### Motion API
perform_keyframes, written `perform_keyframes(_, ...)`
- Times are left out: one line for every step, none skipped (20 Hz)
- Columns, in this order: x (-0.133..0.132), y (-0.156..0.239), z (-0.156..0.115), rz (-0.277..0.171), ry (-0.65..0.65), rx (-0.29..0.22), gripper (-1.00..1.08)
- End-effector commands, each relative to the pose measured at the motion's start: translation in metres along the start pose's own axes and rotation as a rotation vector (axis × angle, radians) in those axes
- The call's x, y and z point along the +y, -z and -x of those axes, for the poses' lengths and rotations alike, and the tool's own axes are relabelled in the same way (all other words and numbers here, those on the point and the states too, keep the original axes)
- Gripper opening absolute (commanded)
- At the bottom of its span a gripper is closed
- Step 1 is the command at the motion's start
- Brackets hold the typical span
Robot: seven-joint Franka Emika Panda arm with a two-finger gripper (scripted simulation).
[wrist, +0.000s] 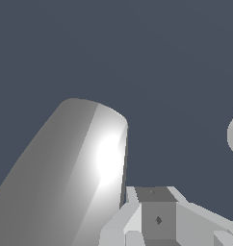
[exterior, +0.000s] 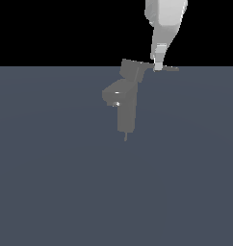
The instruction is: Turn on the faucet by rotating a designated handle.
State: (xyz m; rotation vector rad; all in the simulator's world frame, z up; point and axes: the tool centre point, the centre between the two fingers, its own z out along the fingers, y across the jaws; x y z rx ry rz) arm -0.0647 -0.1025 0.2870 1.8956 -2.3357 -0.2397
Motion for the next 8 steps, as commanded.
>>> perform_keyframes(-0.007,0.001,-0.023,-0.003,-0.030,-0.001,-1.00)
perform_keyframes(-0.009,0.001,-0.026,-0.003,-0.031,-0.002,-1.00)
perform_keyframes(-0.011,0.001,-0.029,-0.003,-0.031,-0.002,-1.00)
perform_keyframes(-0.013,0.001,-0.032,-0.004,-0.032,-0.002,-1.00)
perform_keyframes(-0.015,0.001,-0.035,-0.004,-0.033,-0.002,-1.00)
perform_keyframes(-0.017,0.001,-0.038,-0.004,-0.034,-0.002,-1.00)
perform_keyframes(-0.020,0.001,-0.041,-0.004,-0.035,-0.002,-1.00)
perform_keyframes(-0.020,0.001,-0.041,-0.004,-0.035,-0.002,-1.00)
